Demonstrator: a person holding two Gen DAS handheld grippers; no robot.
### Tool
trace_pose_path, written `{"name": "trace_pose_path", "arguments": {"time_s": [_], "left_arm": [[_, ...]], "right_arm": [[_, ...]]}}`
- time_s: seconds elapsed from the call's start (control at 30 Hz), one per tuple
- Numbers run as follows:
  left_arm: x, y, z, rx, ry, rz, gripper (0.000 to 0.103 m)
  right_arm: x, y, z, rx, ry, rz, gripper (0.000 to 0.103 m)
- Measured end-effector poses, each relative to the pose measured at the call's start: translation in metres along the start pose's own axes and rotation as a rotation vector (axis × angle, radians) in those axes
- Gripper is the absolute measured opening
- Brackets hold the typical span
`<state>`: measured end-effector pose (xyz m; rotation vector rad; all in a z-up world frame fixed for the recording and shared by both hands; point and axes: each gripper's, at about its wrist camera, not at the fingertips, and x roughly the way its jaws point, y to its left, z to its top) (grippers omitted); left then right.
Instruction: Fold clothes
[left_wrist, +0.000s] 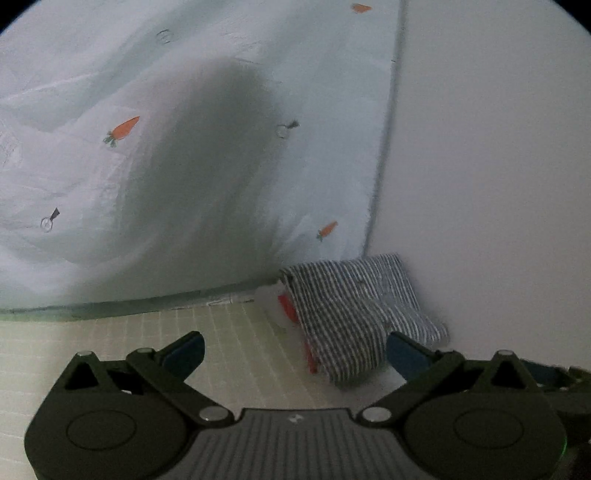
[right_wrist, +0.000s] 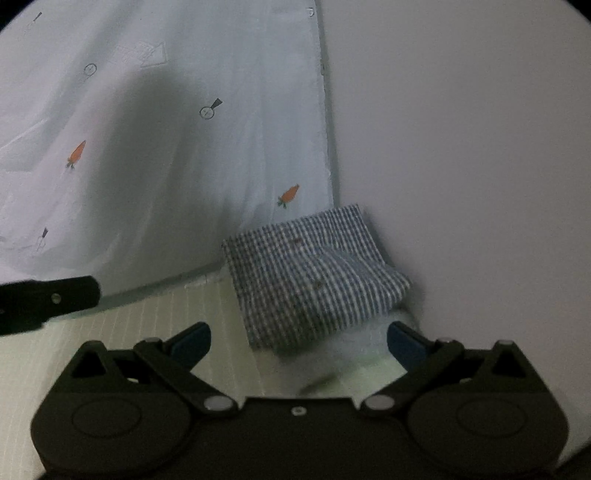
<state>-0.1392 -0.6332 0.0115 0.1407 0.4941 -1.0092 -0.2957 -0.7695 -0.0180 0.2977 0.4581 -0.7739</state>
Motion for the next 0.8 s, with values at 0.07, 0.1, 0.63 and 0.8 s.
{"name": "trace_pose_path", "arguments": {"time_s": [0.07, 0.1, 0.63, 0.8], "left_arm": [[-0.012, -0.001, -0.006, 0.017, -0.001, -0.014, 0.103], [-0.016, -0.001, -0.008, 0.019, 0.001, -0.024, 0.103], [-0.066, 0.01, -0.036, 0.053, 0.054, -0.105, 0.103], [-0.074, 0.008, -0.039, 0.064, 0.05, -0.112, 0.103]], "right_arm": [[-0.014, 0.004, -0.009, 0.012, 0.013, -0.019, 0.103], [-0.021, 0.006, -0.013, 0.015, 0.016, -0.029, 0.103], [-0.086, 0.024, -0.06, 0.048, 0.038, -0.122, 0.103], [-0.089, 0.023, -0.062, 0.056, 0.035, -0.125, 0.103]]}}
